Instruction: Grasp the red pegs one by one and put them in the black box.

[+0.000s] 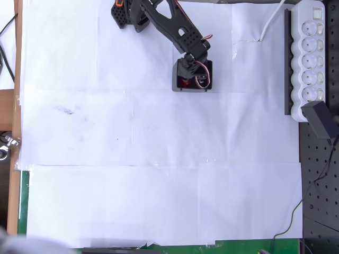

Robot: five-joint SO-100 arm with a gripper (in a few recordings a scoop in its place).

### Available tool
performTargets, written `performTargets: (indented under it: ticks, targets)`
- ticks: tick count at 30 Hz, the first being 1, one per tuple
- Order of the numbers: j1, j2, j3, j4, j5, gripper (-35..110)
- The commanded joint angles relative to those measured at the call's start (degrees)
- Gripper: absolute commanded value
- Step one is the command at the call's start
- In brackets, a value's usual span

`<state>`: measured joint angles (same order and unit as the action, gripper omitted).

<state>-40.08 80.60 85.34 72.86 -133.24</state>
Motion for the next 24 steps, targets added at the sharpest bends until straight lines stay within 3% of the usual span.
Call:
performTargets:
  ticks: [1, 5, 8, 12, 16, 24]
  targets:
    - [1.93, -10.20, 14.77, 11.69, 1.49, 18]
    - [10.46, -19.86, 26.10, 18.11, 7.65, 18]
    - [21.62, -25.93, 21.36, 15.38, 13.71, 18]
    - [37.09, -41.66, -8.44, -2.55, 22.94, 14]
    - [43.07, -52.03, -32.17, -14.77, 30.23, 1]
    - [41.04, -68.73, -63.37, -20.83, 33.66, 0]
